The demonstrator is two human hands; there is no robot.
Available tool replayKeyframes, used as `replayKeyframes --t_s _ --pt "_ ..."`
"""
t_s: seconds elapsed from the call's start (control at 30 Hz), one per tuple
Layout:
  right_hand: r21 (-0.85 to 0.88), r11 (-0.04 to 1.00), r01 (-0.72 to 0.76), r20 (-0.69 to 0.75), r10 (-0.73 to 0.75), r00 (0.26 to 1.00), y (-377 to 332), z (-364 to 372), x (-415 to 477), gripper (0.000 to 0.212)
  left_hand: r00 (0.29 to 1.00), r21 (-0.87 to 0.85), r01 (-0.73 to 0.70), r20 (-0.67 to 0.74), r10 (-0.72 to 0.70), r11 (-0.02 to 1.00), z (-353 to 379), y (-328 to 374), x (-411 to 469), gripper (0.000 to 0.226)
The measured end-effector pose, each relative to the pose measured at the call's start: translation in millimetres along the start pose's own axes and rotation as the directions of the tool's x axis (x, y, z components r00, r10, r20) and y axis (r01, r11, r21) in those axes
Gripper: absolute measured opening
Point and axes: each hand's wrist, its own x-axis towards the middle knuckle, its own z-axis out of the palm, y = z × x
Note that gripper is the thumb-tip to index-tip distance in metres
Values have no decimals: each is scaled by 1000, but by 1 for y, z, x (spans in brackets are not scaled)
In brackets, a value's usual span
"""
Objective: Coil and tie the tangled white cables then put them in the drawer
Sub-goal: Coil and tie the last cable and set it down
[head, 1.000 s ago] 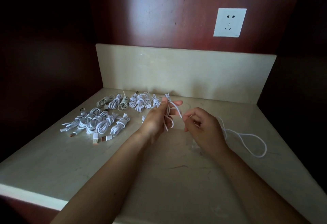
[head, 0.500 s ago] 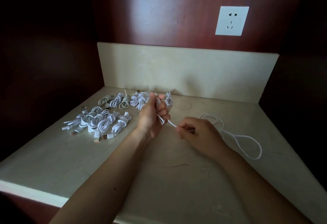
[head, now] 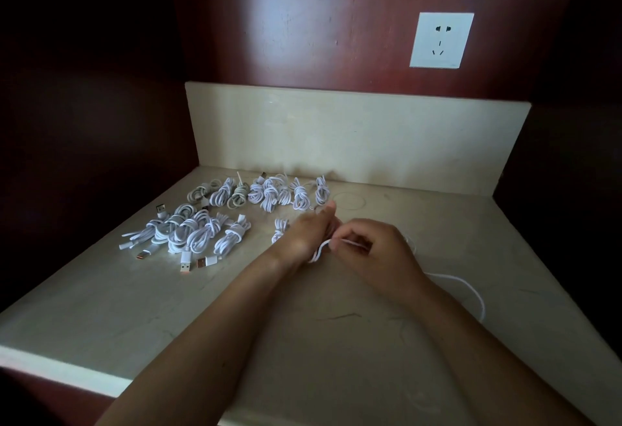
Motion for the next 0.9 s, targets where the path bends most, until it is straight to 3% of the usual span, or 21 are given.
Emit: replayKeyframes --t_s 0.1,0.2,0.33,0.47,0.57,0.63,0.73,0.8,0.9 --pt "-124 988 -90 -106 77 991 2 -8 1 19 972 -84 115 217 -94 990 3 0 -4 67" --pt "-172 976 -134 -118 115 986 5 -11 1 23 914 -103 187 384 -135 977 4 2 -7 72" --pt "-77 995 -70 -57 66 996 12 -10 3 18 878 -37 197 451 -160 980 0 7 -12 63" --pt "-34 998 -53 -34 52 998 16 -10 2 26 894 29 86 438 -90 996 -3 7 -15 46" --pt "-91 991 -100 -65 94 993 22 -13 4 17 938 55 -9 346 -11 998 -4 7 -15 47" --pt "-158 978 -134 -88 121 989 25 -16 3 13 974 96 -116 208 94 989 -4 4 -11 48" --pt "-178 968 -176 -141 152 978 26 -16 1 12 972 23 -228 -48 229 973 -4 1 -6 48" --pt "-206 961 -185 -161 153 975 24 -14 2 12 959 -75 -235 -180 219 969 -6 2 -4 45" --pt "-228 971 -76 -95 55 994 22 -10 1 10 964 -222 -203 -215 156 954 -8 2 0 47"
